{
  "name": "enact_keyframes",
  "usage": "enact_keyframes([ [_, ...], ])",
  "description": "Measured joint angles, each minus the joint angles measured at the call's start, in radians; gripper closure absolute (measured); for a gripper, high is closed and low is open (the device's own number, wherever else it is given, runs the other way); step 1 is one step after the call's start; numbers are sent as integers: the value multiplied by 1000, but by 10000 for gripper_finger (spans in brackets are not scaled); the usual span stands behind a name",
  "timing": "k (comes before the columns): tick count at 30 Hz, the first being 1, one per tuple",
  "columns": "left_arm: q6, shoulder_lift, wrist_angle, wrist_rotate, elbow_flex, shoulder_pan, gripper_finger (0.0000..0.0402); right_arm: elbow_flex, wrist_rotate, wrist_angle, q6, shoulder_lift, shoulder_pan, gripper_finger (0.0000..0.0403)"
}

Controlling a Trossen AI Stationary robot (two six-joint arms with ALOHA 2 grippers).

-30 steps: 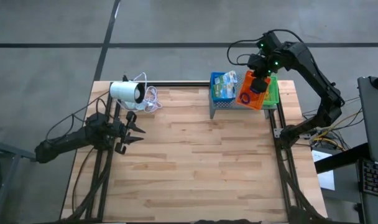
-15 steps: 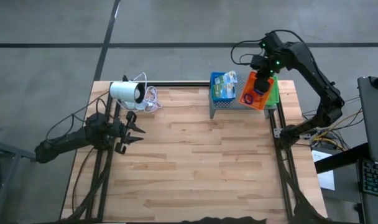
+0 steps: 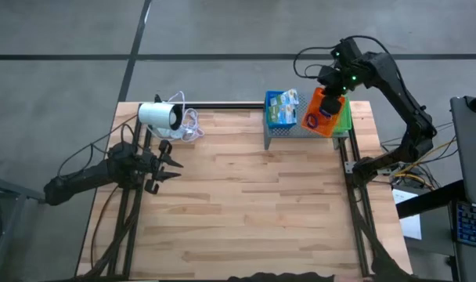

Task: Pick & Place Office Desk Supplies
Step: Put the orange bin on the shelf

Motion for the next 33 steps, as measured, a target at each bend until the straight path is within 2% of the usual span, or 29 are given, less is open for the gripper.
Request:
enact_keyframes([
  [3,0,0,0,0,0,0,268,1,-54,55,-17,-16,0,395],
  [10,0,0,0,0,0,0,268,1,-105,88,-65,13,0,395],
  [14,0,0,0,0,0,0,268,-5,-101,102,-91,47,0,395],
  [18,0,0,0,0,0,0,268,-6,-50,102,-118,68,0,395],
  [33,-1,0,0,0,0,0,268,-6,-58,82,-117,55,-15,395],
])
